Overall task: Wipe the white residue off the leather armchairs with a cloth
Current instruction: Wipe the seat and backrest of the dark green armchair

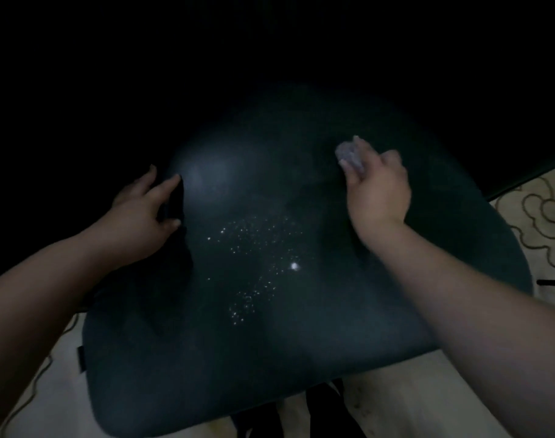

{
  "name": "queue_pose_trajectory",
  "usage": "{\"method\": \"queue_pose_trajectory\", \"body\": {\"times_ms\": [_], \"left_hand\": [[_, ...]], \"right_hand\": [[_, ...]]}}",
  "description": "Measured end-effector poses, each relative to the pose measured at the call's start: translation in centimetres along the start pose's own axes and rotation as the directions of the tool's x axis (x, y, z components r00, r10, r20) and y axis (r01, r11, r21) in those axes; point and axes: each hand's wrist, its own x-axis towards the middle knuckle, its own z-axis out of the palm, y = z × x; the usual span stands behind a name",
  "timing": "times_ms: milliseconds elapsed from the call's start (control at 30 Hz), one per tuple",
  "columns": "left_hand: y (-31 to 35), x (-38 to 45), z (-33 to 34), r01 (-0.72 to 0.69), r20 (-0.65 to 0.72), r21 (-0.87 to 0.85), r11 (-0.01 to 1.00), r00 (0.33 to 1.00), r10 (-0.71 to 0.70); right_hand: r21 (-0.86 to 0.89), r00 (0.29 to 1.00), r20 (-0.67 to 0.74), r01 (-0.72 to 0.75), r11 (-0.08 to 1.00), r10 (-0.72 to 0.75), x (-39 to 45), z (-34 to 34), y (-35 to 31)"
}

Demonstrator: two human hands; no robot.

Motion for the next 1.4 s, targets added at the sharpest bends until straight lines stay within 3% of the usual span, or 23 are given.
{"method": "queue_pose_trajectory", "body": {"times_ms": [67, 167, 267, 333, 467, 567, 800, 900, 967, 1033, 1100, 1267, 1400], "left_hand": [[-0.8, -1.3, 0.4, 0.009, 0.075, -0.014, 1.000, 0.997, -0.008], [-1.6, -3.1, 1.6, -0.016, 0.126, 0.013, 1.000, 0.992, 0.015], [-2.0, -3.7, 2.2, -0.050, 0.073, -0.016, 0.999, 0.996, 0.051], [-2.2, -3.8, 2.2, -0.076, 0.041, -0.031, 0.997, 0.996, 0.077], [-2.6, -4.7, 2.7, -0.049, 0.026, -0.033, 0.998, 0.998, 0.050], [-2.7, -5.5, 3.8, -0.024, 0.011, -0.062, 0.998, 1.000, 0.024], [-2.3, -5.6, 4.3, 0.003, 0.002, -0.081, 0.997, 1.000, -0.003], [-2.2, -5.7, 4.2, -0.001, 0.009, -0.079, 0.997, 1.000, 0.002], [-2.1, -5.7, 4.2, 0.000, 0.003, -0.076, 0.997, 1.000, 0.001], [-1.9, -5.7, 4.2, 0.004, -0.002, -0.079, 0.997, 1.000, -0.004], [-1.9, -5.7, 4.2, 0.012, -0.001, -0.080, 0.997, 1.000, -0.012], [-1.7, -5.6, 4.2, 0.025, 0.005, -0.075, 0.997, 1.000, -0.025], [-1.6, -5.7, 4.1, 0.019, 0.012, -0.098, 0.995, 1.000, -0.018]], "right_hand": [[-0.015, 0.998, 0.051, -0.023, 1.000, 0.023, -0.5, 1.2, -1.0], [0.065, 0.975, 0.156, 0.150, 0.987, -0.158, -5.5, 2.6, -3.6], [0.208, 0.926, 0.246, 0.240, 0.948, -0.288, -9.2, 2.2, -4.6], [0.235, 0.940, 0.199, 0.228, 0.945, -0.276, -7.5, 1.6, -4.2], [0.068, 0.985, 0.060, 0.157, 0.985, -0.161, -0.7, 1.5, -3.5], [0.016, 0.987, 0.111, 0.116, 0.993, -0.117, -1.4, 3.1, -4.8], [0.270, 0.860, 0.278, 0.358, 0.894, -0.428, -10.4, 2.7, -7.2], [0.179, 0.918, 0.147, 0.341, 0.923, -0.368, -6.2, 1.6, -5.8], [0.069, 0.969, 0.058, 0.236, 0.969, -0.240, -3.3, 1.3, -4.3], [0.014, 0.985, 0.076, 0.151, 0.988, -0.152, -3.1, 1.7, -3.8], [0.047, 0.975, 0.138, 0.170, 0.984, -0.175, -5.6, 2.6, -4.9], [0.274, 0.881, 0.219, 0.357, 0.893, -0.419, -10.6, 3.5, -7.7], [0.195, 0.944, 0.108, 0.288, 0.937, -0.313, -5.7, 4.1, -8.4]]}}
